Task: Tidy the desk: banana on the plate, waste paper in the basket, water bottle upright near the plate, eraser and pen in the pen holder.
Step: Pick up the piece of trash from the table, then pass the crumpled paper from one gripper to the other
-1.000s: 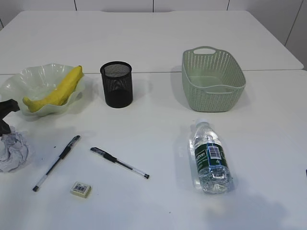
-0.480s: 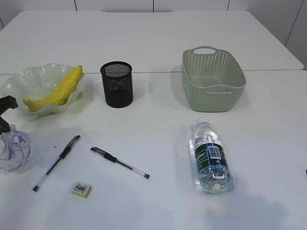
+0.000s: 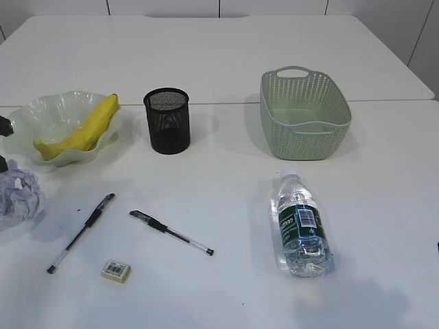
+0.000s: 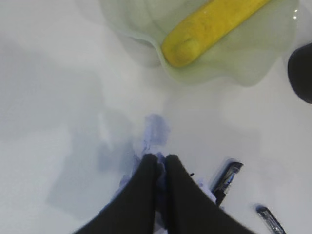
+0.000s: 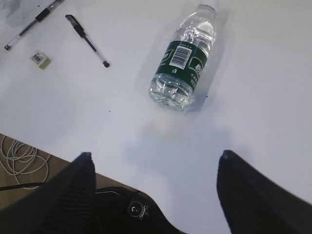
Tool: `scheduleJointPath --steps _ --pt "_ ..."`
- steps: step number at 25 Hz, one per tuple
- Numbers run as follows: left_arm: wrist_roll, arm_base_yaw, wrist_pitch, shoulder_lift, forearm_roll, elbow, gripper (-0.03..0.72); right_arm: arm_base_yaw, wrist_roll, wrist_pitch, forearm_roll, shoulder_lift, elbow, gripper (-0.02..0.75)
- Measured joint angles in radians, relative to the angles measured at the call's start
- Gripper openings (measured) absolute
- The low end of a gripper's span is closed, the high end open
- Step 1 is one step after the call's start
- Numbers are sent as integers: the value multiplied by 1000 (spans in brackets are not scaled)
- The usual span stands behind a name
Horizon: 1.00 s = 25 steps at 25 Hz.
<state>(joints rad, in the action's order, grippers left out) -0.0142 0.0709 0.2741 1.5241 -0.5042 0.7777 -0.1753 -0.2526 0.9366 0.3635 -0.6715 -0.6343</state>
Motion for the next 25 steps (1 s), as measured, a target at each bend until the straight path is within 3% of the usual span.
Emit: scheduleJointPath --steps 9,14,18,25 --pt "40 -1 94 -206 0 0 3 0 0 0 0 0 0 573" --pt "61 -38 140 -350 2 0 3 0 0 0 0 0 0 573" --pt "64 -110 182 -445 -10 0 3 0 0 0 0 0 0 573" --pt "65 -312 195 -507 -45 0 3 0 0 0 0 0 0 573"
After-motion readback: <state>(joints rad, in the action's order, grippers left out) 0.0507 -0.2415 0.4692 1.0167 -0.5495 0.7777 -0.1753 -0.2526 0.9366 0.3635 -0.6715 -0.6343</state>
